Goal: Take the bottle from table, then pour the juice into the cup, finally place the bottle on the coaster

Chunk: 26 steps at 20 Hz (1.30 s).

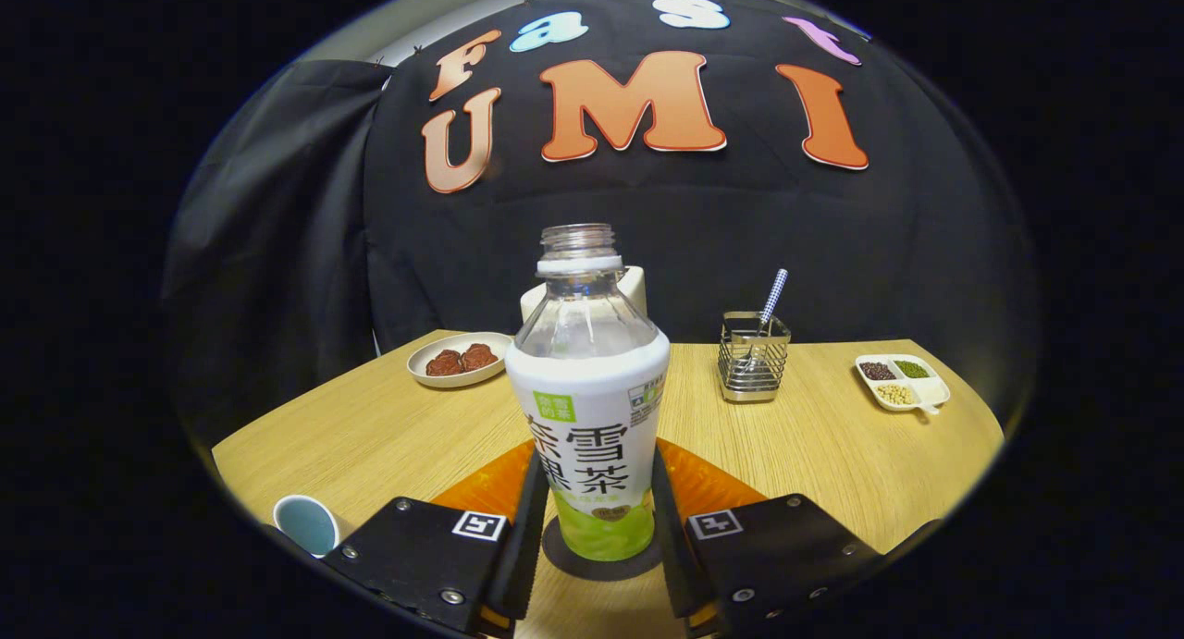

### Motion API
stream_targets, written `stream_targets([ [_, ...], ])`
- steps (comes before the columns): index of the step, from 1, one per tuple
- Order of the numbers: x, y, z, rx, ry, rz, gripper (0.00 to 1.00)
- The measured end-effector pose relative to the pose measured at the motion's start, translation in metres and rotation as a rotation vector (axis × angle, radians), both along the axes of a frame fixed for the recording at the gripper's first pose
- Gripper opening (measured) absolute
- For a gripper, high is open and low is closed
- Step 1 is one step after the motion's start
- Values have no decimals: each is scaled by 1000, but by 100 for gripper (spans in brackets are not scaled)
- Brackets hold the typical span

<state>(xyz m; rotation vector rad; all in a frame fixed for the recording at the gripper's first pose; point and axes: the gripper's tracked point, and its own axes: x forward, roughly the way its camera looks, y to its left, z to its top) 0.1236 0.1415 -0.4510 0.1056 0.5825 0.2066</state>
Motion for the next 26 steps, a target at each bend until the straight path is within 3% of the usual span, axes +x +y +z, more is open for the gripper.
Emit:
stream_targets([
  [7,-12,7,-6,-12,3,38,61],
  [9,-14,2,0,-16,-5,24,67],
  [12,-17,-6,19,12,-23,2,85],
  [15,-23,-11,42,36,-41,-1,94],
  [26,-79,-42,212,-6,-186,3,97],
])
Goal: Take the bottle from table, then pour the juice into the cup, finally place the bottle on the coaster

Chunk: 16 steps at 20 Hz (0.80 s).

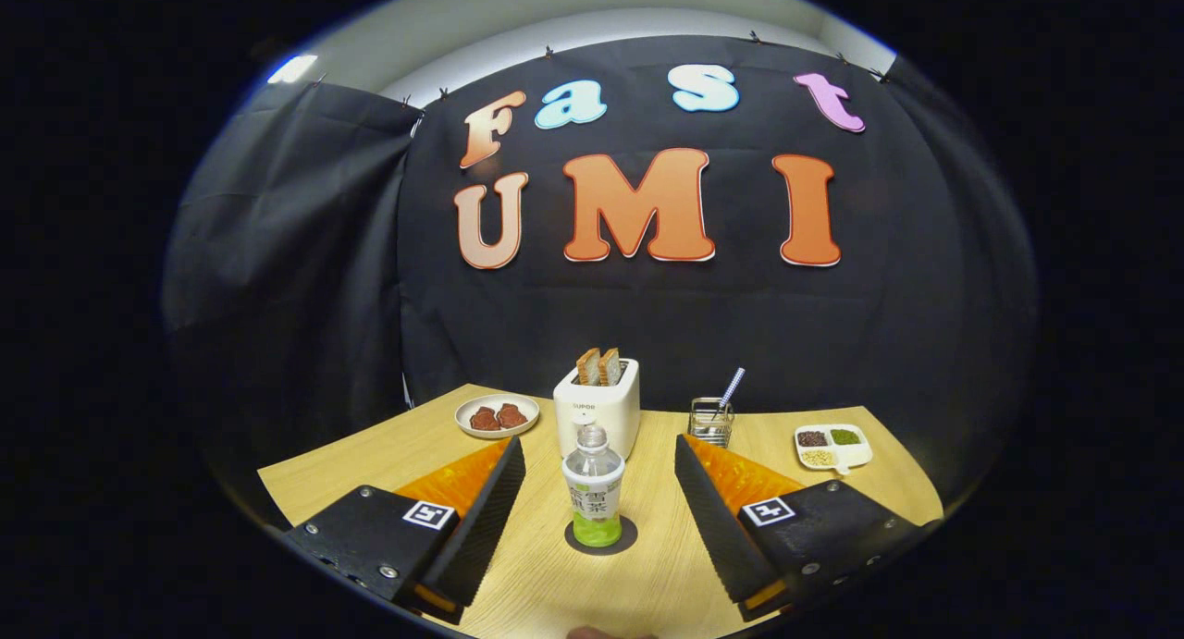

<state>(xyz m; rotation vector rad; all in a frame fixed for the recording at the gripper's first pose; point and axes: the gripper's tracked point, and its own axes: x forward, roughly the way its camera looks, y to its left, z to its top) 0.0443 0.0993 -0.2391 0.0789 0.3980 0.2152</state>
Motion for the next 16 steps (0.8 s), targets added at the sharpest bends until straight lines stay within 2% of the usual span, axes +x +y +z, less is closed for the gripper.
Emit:
stream_targets([
  [7,-42,-23,123,26,-169,-17,97],
  [16,-71,-46,194,25,-250,-53,97],
])
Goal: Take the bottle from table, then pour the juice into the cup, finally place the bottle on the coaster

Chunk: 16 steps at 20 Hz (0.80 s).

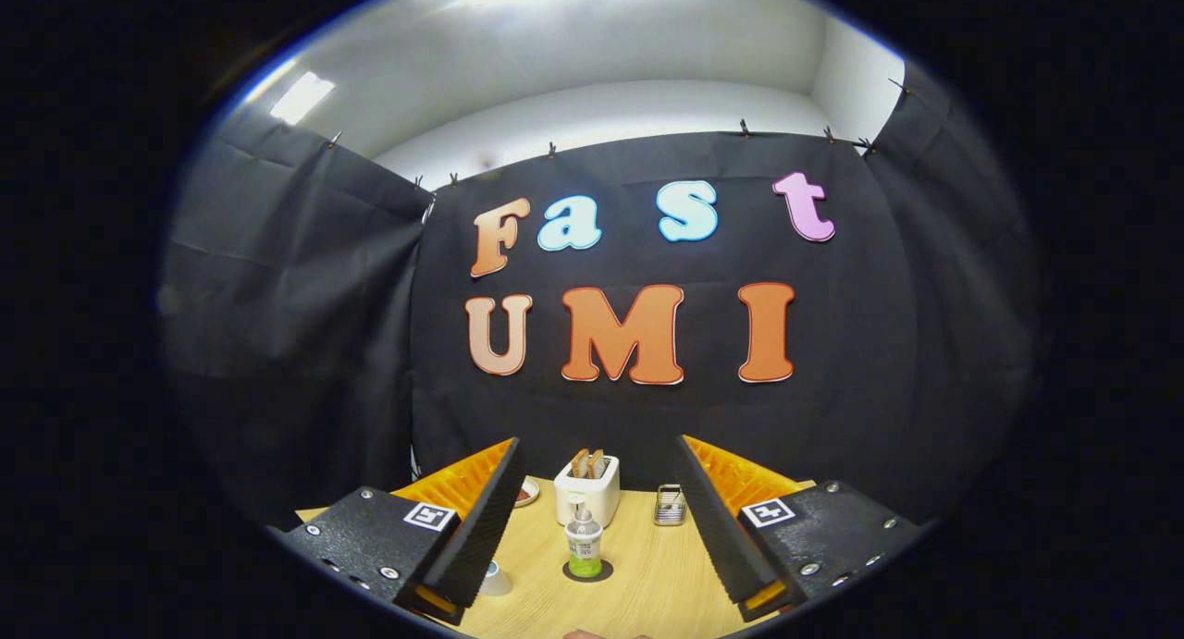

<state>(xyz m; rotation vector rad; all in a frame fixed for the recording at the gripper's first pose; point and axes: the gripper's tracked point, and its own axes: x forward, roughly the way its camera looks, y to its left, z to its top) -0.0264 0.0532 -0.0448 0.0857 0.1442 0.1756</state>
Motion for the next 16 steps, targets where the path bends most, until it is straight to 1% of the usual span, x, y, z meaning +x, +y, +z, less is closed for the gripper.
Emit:
stream_targets([
  [5,-6,5,22,23,-40,22,97],
  [9,-5,13,36,23,-85,22,97],
  [12,0,21,38,5,-92,27,97],
  [16,10,28,32,-24,-65,9,97],
])
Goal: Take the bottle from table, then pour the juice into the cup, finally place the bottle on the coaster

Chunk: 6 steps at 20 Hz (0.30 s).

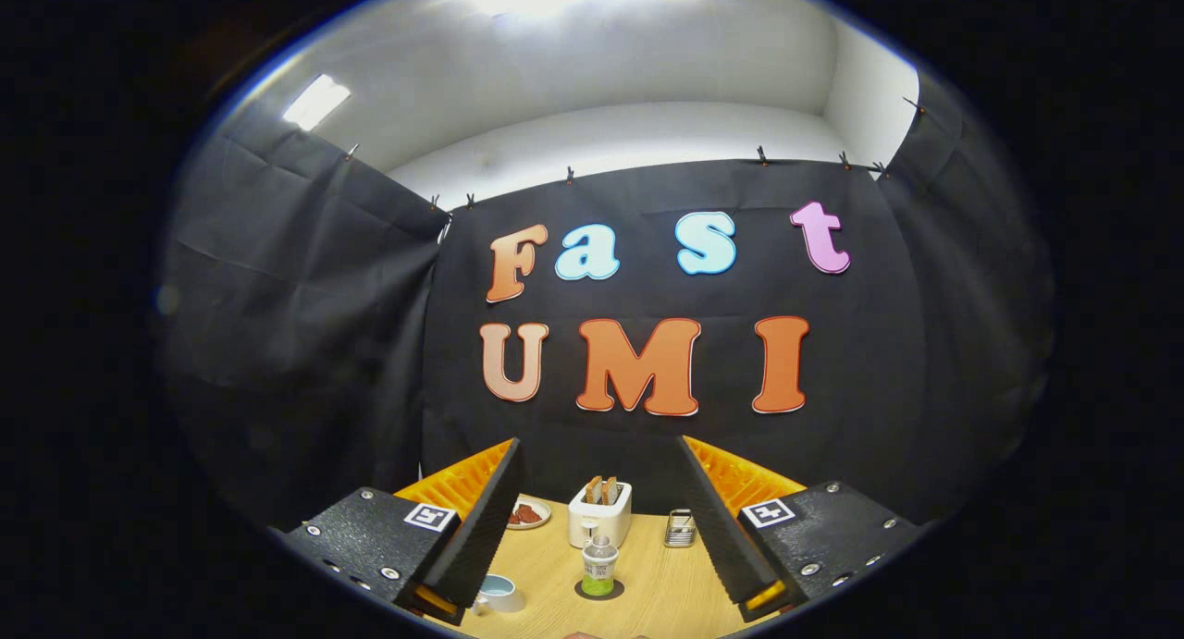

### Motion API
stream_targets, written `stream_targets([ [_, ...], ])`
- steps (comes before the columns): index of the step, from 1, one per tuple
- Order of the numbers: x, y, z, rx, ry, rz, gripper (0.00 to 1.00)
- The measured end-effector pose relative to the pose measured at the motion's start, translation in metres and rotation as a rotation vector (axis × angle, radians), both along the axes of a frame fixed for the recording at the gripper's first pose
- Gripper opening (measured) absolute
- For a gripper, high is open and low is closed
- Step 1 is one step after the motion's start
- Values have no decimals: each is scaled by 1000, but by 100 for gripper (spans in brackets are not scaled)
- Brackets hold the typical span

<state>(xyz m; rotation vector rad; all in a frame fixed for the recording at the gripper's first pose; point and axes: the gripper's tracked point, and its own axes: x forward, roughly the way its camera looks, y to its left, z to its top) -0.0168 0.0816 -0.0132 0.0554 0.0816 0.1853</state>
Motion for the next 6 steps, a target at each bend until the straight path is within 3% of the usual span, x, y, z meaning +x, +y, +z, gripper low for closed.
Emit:
stream_targets([
  [6,14,-9,-13,-5,51,-60,96],
])
